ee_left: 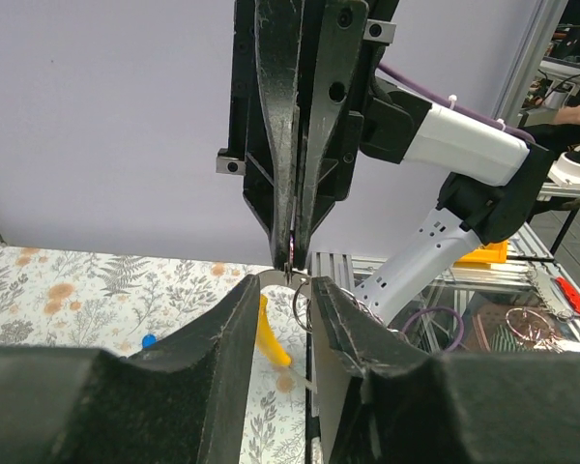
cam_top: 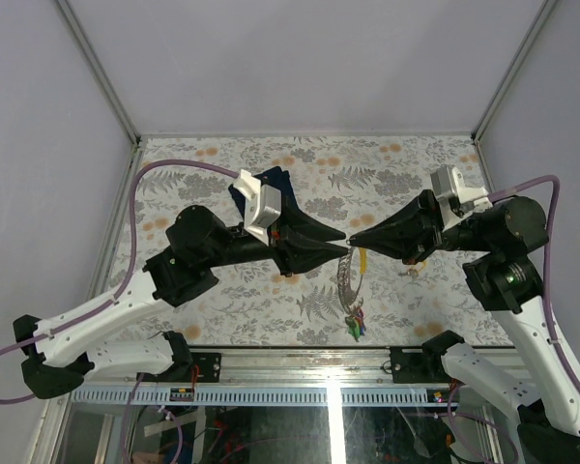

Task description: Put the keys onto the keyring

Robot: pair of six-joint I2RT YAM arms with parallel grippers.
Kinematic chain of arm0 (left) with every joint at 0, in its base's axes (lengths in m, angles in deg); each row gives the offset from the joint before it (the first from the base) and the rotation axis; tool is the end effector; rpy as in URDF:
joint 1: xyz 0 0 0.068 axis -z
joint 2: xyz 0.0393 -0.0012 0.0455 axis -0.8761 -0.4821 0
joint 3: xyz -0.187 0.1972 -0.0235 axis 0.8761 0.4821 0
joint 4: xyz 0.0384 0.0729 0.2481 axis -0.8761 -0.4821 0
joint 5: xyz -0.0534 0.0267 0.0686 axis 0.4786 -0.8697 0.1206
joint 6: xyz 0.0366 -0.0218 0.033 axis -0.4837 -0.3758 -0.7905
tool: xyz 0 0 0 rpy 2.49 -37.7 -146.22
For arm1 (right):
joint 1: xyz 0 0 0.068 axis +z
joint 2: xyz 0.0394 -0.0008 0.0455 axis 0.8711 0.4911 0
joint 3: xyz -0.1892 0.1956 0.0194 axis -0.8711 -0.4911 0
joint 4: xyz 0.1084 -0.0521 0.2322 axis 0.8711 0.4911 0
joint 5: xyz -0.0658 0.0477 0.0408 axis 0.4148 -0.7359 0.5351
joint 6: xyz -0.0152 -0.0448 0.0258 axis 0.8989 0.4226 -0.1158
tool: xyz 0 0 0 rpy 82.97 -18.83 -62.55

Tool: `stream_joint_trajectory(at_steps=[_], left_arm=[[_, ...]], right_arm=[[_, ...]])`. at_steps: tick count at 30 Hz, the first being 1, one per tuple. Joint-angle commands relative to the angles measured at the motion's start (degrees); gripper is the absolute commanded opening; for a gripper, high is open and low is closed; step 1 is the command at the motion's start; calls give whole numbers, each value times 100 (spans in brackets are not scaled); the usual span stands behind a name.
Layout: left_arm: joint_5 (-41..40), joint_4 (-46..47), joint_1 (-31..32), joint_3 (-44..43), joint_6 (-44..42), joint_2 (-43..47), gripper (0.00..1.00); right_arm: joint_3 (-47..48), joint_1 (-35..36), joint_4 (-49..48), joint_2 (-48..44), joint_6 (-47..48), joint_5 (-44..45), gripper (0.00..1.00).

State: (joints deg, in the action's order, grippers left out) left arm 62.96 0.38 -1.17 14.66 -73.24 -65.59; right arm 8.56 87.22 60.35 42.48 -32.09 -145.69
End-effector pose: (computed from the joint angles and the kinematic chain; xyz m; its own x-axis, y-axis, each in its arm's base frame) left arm 0.1007 -0.2054 0.4611 -0.0030 -0.2647 -0.9643 0.9985 0.0516 -0.0173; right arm 0.1015 0.0867 0.4856 0.1125 0.2140 -0.9703 -0.9924 -0.0253 -0.1206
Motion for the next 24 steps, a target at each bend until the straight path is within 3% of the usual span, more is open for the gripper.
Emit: stream_joint_trajectory(at_steps=[1,24], left_arm=[[-161,312,80,-197,-158,-63,28],[-379,280,282,-359,-282,-252,6]], right_arm=[[23,36,-450,-71,-105,-84,0],[-51,42,-367,-99,-40,-302,0]])
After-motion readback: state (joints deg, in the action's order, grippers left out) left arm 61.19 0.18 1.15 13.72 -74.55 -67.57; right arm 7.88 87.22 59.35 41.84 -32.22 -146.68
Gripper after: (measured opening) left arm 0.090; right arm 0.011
